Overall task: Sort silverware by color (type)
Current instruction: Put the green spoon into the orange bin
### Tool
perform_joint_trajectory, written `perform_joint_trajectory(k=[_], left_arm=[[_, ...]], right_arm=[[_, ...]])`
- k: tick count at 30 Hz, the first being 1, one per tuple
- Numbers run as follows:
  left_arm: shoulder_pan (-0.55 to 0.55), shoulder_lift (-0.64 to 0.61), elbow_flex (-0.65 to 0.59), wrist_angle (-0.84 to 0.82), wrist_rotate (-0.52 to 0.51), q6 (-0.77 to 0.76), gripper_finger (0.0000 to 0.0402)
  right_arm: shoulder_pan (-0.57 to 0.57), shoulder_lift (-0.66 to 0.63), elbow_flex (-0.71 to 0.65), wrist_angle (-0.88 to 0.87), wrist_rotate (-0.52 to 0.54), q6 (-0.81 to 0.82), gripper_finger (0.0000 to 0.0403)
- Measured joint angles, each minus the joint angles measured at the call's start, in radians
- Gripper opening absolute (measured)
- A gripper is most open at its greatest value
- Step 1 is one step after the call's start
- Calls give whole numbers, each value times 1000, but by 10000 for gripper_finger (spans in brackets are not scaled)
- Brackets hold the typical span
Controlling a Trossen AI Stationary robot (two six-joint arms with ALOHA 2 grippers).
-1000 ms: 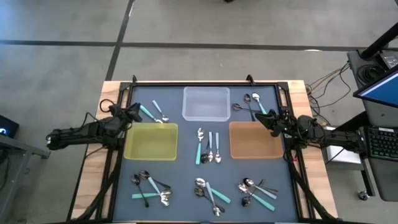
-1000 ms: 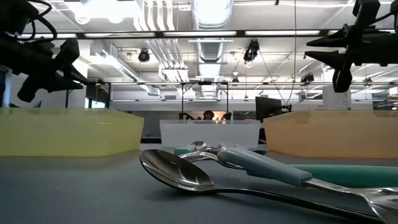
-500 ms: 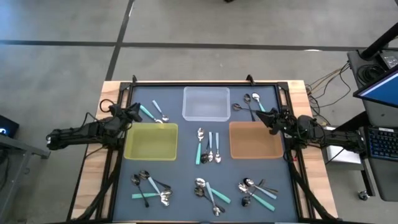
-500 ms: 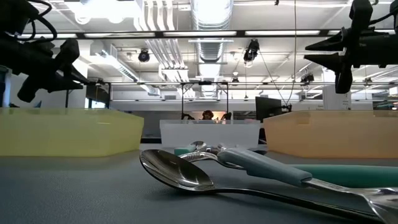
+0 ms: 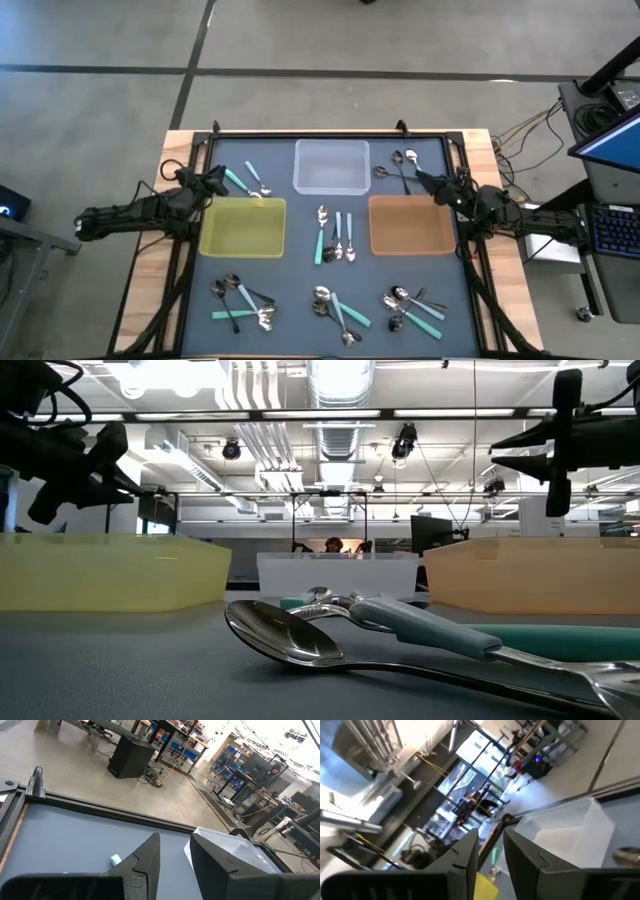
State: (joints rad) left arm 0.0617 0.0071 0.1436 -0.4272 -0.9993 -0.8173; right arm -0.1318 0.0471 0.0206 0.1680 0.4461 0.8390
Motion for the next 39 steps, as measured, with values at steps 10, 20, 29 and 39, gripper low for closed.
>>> perform_joint_trajectory(k=[10,20,29,39], left_arm=[[0,0,0,0,0,0,89],[0,0,0,0,0,0,89],[0,0,0,0,0,0,89],[0,0,0,0,0,0,89]], right_arm=[[0,0,0,3,-2,161,82],[0,14,0,29,-41,293,82],[0,114,154,-256,-53,203,82],[-14,413,490,-811,71,149,82]])
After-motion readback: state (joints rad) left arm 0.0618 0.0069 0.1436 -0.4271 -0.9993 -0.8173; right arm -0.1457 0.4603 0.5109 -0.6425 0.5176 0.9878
